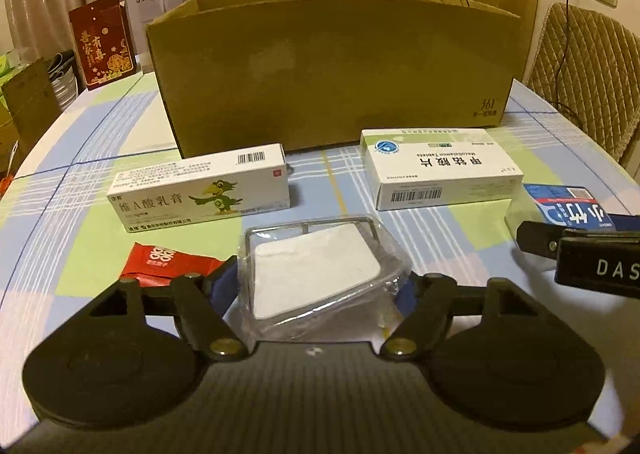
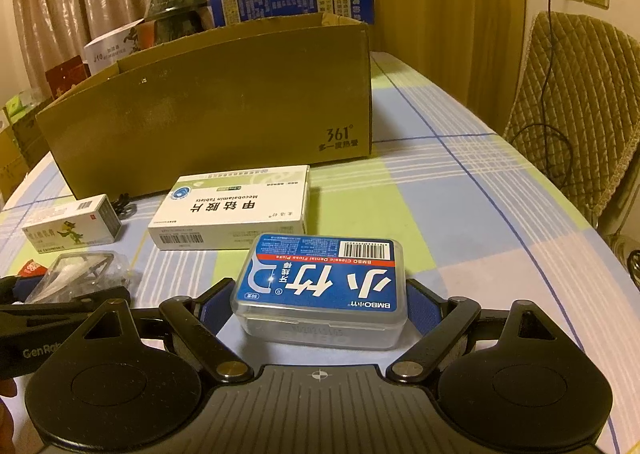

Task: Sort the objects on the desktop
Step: 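Lift the plastic packet and toothpick case off the table with both grippers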

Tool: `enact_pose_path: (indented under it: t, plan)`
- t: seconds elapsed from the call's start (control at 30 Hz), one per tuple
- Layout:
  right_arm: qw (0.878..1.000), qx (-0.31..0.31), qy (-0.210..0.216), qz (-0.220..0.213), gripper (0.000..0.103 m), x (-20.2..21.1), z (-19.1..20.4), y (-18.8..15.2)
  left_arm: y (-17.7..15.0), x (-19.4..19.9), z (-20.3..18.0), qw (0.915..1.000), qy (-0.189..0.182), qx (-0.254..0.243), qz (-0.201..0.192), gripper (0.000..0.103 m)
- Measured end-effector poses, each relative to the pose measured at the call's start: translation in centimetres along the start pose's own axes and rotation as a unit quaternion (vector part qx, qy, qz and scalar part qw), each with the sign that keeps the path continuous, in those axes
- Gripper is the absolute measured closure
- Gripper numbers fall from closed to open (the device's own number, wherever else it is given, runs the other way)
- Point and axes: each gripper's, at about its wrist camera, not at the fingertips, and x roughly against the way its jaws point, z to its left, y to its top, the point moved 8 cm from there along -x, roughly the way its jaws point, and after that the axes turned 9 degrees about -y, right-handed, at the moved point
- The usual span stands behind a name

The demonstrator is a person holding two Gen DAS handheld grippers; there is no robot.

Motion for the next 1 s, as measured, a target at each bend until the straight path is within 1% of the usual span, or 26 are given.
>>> enact_pose_path:
  t: [0.07,0.23,0.4,0.47,0.53,0.6,0.7,0.73,0.83,1.0]
  plan:
    - [1.000,0.002,-0.001,-0.001,0.017,0.0,0.1,0.0,0.0,0.0,0.0,1.0000,-0.003,0.000,-0.001,0.038]
    - [1.000,0.011,-0.005,0.001,0.017,-0.3,0.2,-0.1,0.0,0.2,-0.1,1.0000,-0.004,-0.002,-0.003,0.041]
    - [1.000,0.019,-0.006,-0.001,0.017,-0.4,0.4,-0.1,-0.1,0.4,-0.1,1.0000,-0.009,-0.001,-0.003,0.041]
    - [1.000,0.020,-0.006,-0.001,0.016,-0.5,0.5,-0.1,-0.1,0.4,-0.1,1.0000,-0.009,0.000,-0.003,0.041]
    - [1.000,0.018,-0.008,-0.001,0.012,-0.6,0.5,-0.1,-0.1,0.3,-0.1,1.0000,-0.009,-0.002,-0.003,0.041]
    - [1.000,0.016,-0.007,-0.002,0.012,-0.7,0.5,0.0,-0.1,0.4,-0.2,1.0000,-0.008,-0.003,-0.004,0.041]
    - [1.000,0.018,-0.012,-0.009,0.014,-0.7,0.6,0.1,-0.2,0.3,-0.2,1.0000,-0.007,-0.005,-0.005,0.041]
    - [1.000,0.022,-0.014,-0.012,0.017,-0.6,0.6,0.2,-0.2,0.3,-0.2,1.0000,-0.007,-0.005,-0.005,0.041]
    - [0.999,0.035,-0.018,-0.017,0.018,-0.5,0.8,0.3,-0.2,0.3,-0.2,1.0000,-0.007,-0.005,-0.005,0.041]
    - [0.998,0.054,-0.017,-0.039,0.018,0.4,1.3,0.7,-0.2,0.4,-0.3,0.9999,-0.014,-0.003,-0.004,0.042]
